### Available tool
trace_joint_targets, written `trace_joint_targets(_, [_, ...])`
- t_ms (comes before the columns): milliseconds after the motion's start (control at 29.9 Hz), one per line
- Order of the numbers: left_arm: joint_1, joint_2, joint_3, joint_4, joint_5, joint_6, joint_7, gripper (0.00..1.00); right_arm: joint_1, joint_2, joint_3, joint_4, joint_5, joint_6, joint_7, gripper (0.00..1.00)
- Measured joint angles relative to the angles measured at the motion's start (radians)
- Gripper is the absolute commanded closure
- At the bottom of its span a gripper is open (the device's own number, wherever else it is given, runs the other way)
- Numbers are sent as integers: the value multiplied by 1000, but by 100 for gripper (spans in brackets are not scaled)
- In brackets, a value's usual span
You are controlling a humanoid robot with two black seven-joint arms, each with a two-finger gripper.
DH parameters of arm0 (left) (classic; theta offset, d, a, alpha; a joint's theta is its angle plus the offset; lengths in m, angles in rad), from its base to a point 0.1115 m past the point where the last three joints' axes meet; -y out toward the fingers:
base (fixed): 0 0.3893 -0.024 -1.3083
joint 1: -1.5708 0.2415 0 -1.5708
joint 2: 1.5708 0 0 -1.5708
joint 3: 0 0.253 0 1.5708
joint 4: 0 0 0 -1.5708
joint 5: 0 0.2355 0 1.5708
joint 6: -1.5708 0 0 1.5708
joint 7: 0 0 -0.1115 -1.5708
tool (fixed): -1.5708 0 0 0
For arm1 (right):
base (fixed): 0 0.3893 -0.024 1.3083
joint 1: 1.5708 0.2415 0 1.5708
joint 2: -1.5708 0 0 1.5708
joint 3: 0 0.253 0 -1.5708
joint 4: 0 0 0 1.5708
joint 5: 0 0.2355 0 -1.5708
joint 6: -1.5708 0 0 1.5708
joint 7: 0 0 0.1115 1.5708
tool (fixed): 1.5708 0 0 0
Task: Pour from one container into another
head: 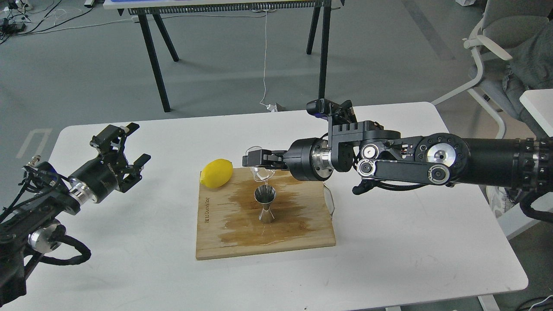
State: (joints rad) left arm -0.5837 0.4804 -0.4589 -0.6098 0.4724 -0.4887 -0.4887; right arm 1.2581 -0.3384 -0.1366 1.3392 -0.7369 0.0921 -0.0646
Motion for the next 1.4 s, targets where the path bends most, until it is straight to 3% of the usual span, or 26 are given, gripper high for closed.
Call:
trace_joint_targets(1136, [1, -2, 2, 1, 0, 0, 0, 1, 1, -7, -23, -2, -115, -54, 104, 78])
trace_joint_targets(1403, [1, -2, 2, 1, 0, 0, 0, 1, 0, -7, -27, -2, -142, -55, 109, 78])
